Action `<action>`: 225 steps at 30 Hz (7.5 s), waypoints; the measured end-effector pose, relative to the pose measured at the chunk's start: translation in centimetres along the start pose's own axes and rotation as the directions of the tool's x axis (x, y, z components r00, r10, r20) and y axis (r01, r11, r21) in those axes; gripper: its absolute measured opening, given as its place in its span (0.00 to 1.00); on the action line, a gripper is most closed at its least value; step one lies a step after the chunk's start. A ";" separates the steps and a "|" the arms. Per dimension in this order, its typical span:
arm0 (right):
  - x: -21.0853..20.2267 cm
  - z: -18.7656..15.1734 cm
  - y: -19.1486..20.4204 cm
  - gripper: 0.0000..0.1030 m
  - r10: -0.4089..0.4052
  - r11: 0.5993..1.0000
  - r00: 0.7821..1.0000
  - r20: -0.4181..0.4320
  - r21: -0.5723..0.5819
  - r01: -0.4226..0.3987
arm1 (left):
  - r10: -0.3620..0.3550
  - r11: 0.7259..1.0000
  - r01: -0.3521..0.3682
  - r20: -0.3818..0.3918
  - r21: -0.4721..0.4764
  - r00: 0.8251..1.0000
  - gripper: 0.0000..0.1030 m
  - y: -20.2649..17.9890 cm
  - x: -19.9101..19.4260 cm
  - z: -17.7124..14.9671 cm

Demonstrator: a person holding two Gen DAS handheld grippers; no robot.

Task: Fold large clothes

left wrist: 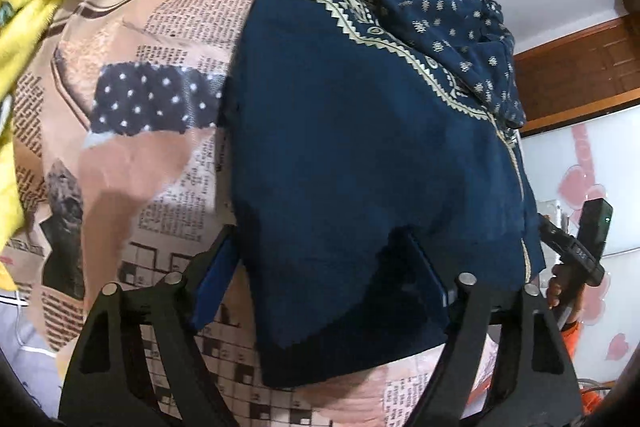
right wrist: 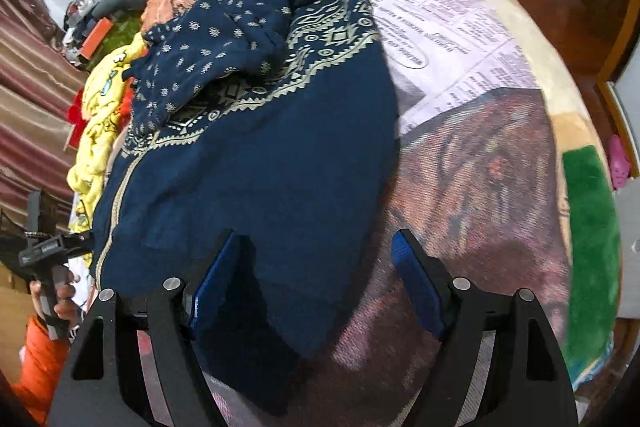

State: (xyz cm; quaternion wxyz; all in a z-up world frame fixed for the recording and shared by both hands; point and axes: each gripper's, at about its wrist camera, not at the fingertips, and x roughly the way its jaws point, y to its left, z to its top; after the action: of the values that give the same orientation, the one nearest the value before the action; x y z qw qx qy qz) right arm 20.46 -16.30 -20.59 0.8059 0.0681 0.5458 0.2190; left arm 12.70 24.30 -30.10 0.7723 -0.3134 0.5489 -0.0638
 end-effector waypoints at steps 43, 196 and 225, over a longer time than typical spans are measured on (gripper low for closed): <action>5.9 24.8 0.4 0.08 -0.051 0.999 0.970 0.237 0.013 0.049 | 0.243 0.966 -0.259 0.311 0.012 0.919 0.09 -4.6 1.8 28.5; 6.7 15.6 5.4 0.73 -0.105 0.987 0.990 0.098 -0.113 0.116 | -0.065 0.993 0.103 0.462 -0.058 0.884 0.50 -7.9 1.2 20.2; 13.2 19.0 18.2 0.73 -0.047 0.905 0.997 0.056 -0.421 0.067 | 0.118 0.988 -0.154 0.632 0.002 0.766 0.07 -13.5 -6.5 20.8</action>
State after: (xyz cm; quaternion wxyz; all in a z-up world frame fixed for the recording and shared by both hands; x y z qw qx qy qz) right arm 36.79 8.04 -17.92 0.8196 -0.1191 0.4690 0.3067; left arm 31.91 25.07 -13.20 0.9219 -0.2552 0.2784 0.0862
